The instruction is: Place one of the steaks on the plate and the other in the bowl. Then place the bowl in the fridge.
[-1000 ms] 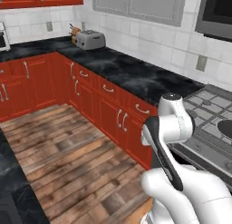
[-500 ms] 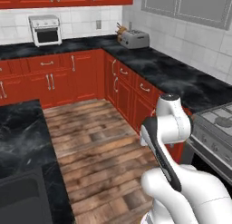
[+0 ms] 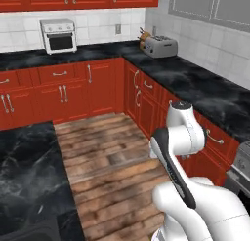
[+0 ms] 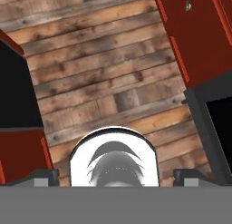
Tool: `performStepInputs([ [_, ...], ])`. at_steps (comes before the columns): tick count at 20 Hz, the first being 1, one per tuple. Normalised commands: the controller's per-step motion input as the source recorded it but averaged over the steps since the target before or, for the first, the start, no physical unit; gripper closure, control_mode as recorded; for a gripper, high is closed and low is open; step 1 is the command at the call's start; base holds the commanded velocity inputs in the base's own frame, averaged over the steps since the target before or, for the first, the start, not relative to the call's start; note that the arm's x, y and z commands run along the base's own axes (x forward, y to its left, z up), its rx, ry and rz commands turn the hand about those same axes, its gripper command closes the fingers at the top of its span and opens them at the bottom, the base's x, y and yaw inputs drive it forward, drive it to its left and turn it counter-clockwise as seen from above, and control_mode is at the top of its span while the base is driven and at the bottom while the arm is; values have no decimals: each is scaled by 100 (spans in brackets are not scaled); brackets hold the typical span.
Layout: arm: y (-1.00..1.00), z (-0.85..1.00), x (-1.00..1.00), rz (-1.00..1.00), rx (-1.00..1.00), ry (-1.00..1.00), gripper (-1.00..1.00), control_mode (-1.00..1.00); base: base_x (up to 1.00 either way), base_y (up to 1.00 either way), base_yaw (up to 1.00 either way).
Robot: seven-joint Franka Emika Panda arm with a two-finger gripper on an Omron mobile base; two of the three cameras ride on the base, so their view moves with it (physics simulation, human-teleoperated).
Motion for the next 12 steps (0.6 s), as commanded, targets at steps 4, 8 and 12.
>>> performStepInputs([
  [4, 0, 0, 0, 0, 0, 0, -100, 100, 100, 13, 8],
  [8, 0, 0, 0, 0, 0, 0, -100, 100, 100, 19, 23],
  [12, 0, 0, 0, 0, 0, 0, -100, 100, 100, 13, 25],
])
